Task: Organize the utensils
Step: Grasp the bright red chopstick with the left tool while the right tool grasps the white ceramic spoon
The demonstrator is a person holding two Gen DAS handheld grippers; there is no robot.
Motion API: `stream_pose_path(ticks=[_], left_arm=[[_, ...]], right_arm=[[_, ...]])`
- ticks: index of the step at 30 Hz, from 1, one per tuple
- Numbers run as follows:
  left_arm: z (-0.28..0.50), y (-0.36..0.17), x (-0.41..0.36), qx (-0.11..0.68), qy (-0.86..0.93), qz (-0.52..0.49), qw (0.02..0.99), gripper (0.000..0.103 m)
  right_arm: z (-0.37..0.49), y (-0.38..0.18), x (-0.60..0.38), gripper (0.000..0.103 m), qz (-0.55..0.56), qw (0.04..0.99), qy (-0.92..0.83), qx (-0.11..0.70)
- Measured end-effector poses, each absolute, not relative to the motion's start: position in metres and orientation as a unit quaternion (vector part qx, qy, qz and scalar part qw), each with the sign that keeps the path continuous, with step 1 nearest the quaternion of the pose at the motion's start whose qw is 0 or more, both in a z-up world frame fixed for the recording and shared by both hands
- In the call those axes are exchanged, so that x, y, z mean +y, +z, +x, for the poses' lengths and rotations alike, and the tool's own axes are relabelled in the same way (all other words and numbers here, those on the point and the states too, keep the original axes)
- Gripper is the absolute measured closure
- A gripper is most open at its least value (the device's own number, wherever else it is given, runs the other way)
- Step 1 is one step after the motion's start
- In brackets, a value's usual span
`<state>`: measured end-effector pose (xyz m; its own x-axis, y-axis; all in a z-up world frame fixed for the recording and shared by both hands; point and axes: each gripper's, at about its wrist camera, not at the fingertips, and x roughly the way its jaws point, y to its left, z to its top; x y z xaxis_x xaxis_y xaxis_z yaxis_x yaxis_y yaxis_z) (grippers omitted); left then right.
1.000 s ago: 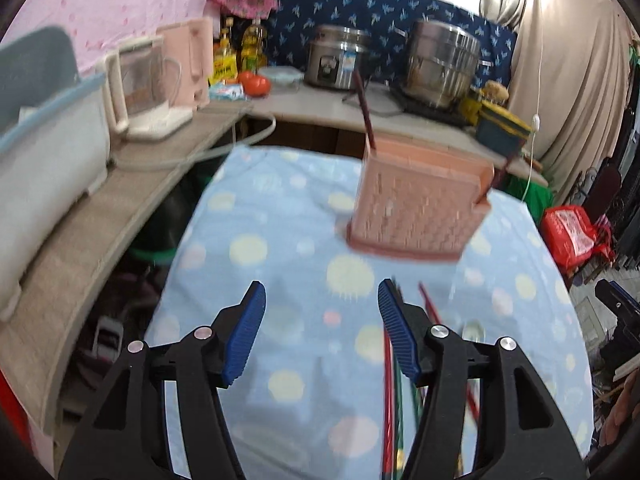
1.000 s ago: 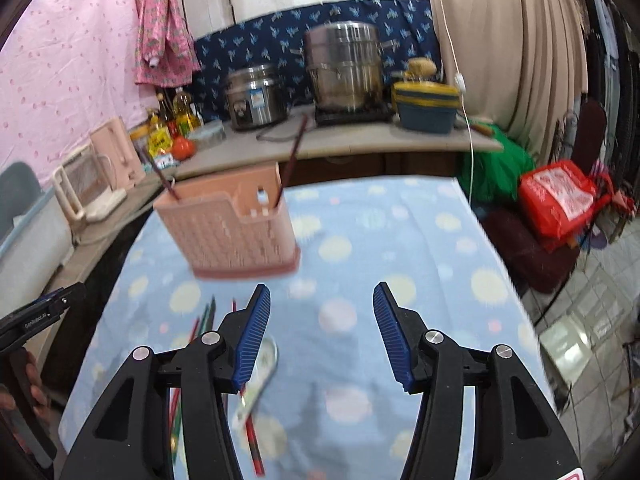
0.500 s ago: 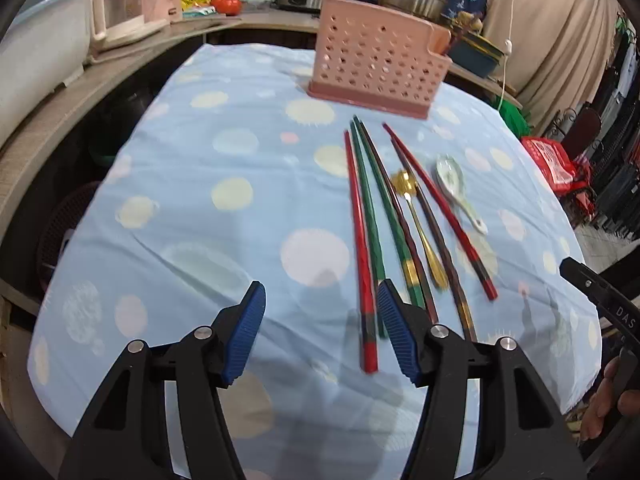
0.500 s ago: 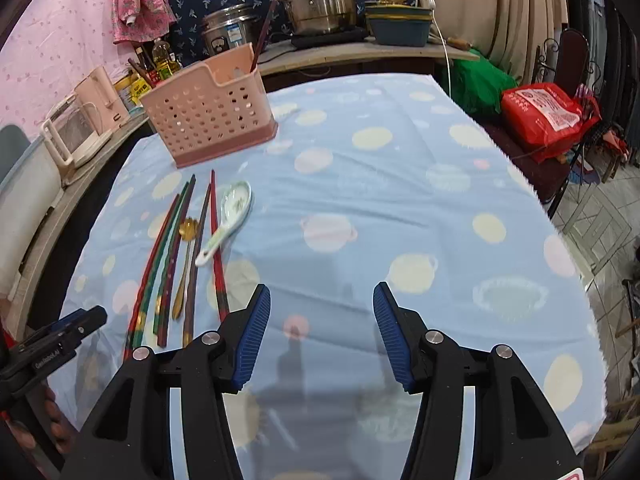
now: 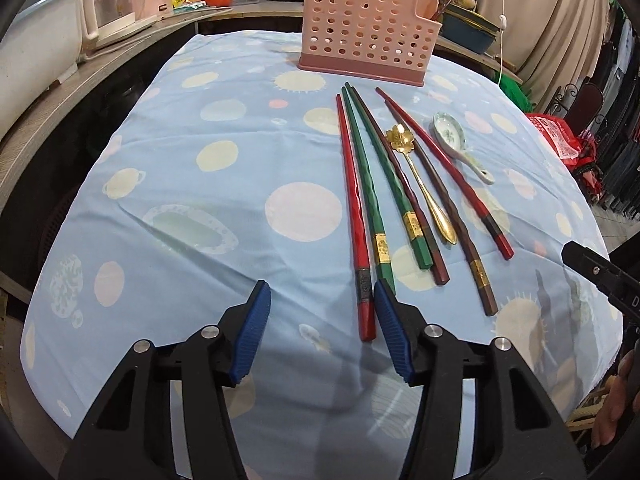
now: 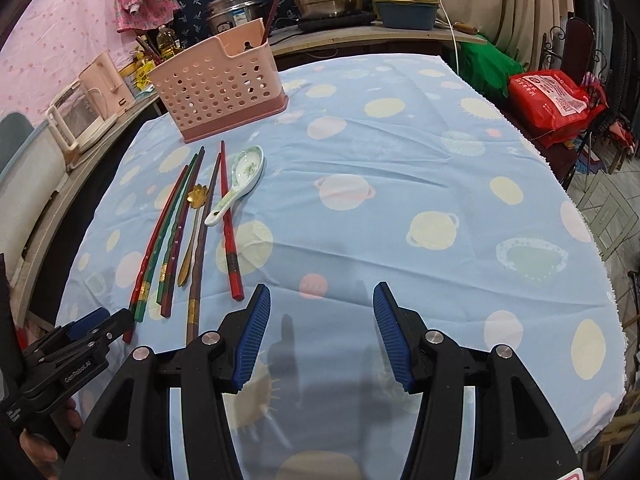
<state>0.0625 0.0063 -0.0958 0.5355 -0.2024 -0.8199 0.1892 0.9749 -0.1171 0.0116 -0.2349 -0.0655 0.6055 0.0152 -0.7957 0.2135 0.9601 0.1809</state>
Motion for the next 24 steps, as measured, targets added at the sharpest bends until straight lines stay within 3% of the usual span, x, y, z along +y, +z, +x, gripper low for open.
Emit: stream_pose_path(ticks=[2, 6, 7, 9, 24], left_arm=[[0.063, -0.096, 0.005, 0.468, -0.108, -0.002, 0.877, 0.058], [0.064, -0.097, 0.008, 0.466, -0.102, -0.001, 0.879, 0.077], [0.065, -0.097, 0.01, 0.466, -0.103, -0.005, 0.879, 0.087], [0.067, -0.097, 0.014, 0.469, -0.105, -0.015, 0.877, 0.093], [0.082, -0.097, 0.026, 0.478, -0.1, -0.039, 0.872, 0.096]], right_arm=[[0.012, -0.066, -0.233, 0.051, 0.128, 0.886, -0.054, 0.441], [0.015, -0.068, -0.229, 0.052, 0.126, 0.886, -0.048, 0.444], [0.016, -0.069, -0.228, 0.053, 0.126, 0.886, -0.047, 0.445], [0.019, -0.069, -0.226, 0.056, 0.123, 0.885, -0.043, 0.446], [0.08, -0.057, -0.206, 0.081, 0.147, 0.889, 0.005, 0.434]])
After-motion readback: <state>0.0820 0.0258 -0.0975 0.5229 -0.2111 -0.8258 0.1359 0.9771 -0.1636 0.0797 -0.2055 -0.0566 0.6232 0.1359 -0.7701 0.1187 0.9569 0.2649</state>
